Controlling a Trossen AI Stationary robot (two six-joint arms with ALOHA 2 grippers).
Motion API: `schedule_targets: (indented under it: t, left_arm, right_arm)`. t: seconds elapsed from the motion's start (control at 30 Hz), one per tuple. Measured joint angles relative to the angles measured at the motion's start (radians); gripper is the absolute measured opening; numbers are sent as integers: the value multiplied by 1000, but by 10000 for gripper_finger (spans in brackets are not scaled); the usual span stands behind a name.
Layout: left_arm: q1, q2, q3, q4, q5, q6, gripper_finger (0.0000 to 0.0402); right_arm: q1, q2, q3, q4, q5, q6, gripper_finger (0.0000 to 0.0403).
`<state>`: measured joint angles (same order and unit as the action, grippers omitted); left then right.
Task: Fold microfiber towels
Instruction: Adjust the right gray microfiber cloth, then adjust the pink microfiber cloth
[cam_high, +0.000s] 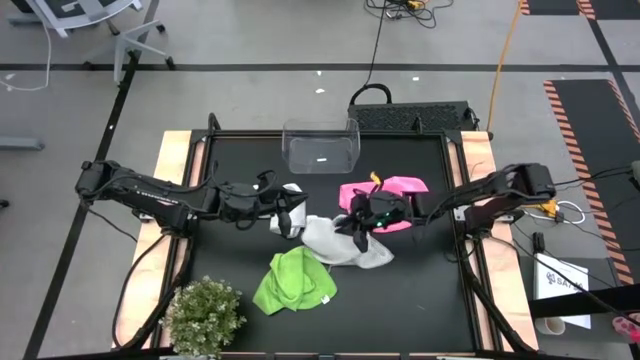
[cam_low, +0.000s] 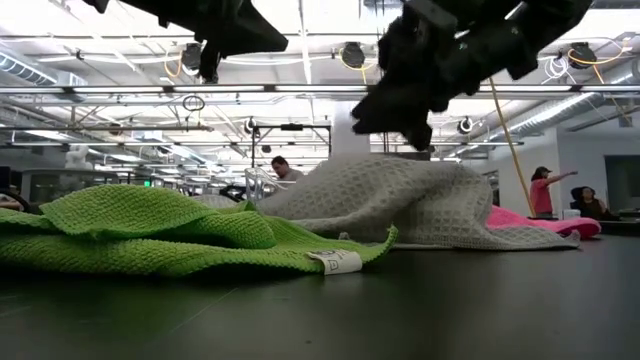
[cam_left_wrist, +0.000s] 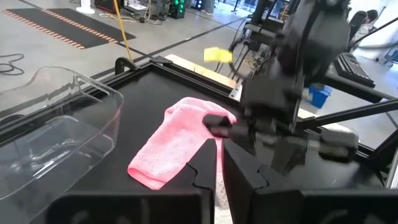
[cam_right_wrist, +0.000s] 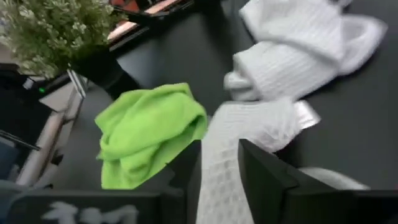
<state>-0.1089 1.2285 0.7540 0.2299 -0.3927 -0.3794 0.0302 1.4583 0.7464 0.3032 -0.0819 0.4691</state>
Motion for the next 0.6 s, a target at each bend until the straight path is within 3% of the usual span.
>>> schedule_targets:
  t: [0.17,0.3,0.47,0.6]
  left_arm:
    - [2,0,0,6,2,0,5]
    - [2,0,0,3,1,0,6]
    - [6,0,0,3,0,6,25]
    - [11,0,0,1,0,6,26]
  right_arm:
    - [-29,-147,1,-164,81,-64,118]
    - [-49,-214,0,-450,180,-22,88]
    - [-68,-180,0,-574,186,32,10]
    - [-80,-88,1,-530,186,41,5]
